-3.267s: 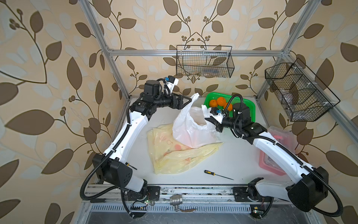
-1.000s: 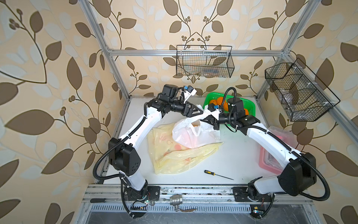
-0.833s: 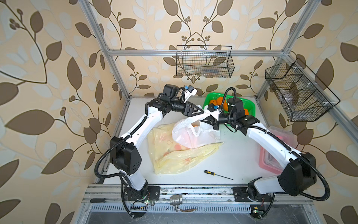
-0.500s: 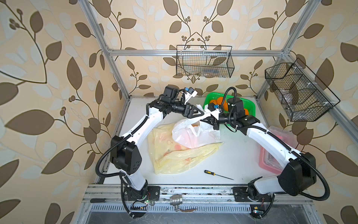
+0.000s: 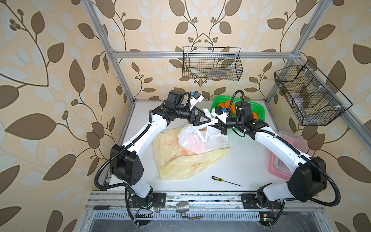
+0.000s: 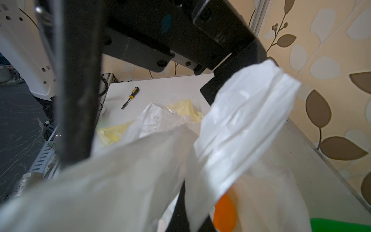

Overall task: Place the oranges into plastic bags & tie knots
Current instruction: Tie the plastic bag at the center of the board.

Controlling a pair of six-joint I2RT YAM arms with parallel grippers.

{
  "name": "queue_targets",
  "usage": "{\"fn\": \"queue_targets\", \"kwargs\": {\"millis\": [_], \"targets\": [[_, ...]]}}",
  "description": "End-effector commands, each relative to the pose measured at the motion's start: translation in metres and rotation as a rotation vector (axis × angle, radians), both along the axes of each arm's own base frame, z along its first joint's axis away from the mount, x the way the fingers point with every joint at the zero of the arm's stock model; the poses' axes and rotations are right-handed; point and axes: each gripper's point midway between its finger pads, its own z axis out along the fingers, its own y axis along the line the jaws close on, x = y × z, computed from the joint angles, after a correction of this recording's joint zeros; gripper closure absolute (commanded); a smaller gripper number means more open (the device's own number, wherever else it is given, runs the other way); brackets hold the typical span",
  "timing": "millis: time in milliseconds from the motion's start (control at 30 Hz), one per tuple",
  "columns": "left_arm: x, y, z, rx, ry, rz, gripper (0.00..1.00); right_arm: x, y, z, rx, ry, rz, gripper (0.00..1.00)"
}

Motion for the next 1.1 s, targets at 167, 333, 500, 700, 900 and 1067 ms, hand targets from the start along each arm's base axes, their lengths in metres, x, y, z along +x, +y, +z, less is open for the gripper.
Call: {"fn": "queue_targets", "kwargs": {"millis": [167,333,500,700,900,1067], "targets": [[-0.01,0.015,0.039,-0.071,-0.292,0.005,0.01,0.002,0.002,0.004,-0.001,-0.01,0.006,1.0],[-0.023,0.03,0.048,-0.08,-0.502,0.079,0.01,0.002,0.004,0.004,-0.003,-0.011,0.007,1.0],[-0.023,0.03,0.025,0.038,-0.522,0.062,0.01,0.001,0.003,0.004,-0.005,-0.01,0.005,1.0],[-0.02,0.023,0.007,0.106,-0.518,0.029,0.01,0.001,0.003,0.003,-0.008,-0.011,0.003,1.0],[-0.019,0.012,-0.013,0.155,-0.505,-0.021,0.01,0.001,0.004,0.002,-0.01,-0.006,0.005,1.0],[-0.006,0.008,-0.017,0.162,-0.492,-0.002,0.01,0.0,0.007,0.011,-0.008,-0.032,0.014,1.0]]}}
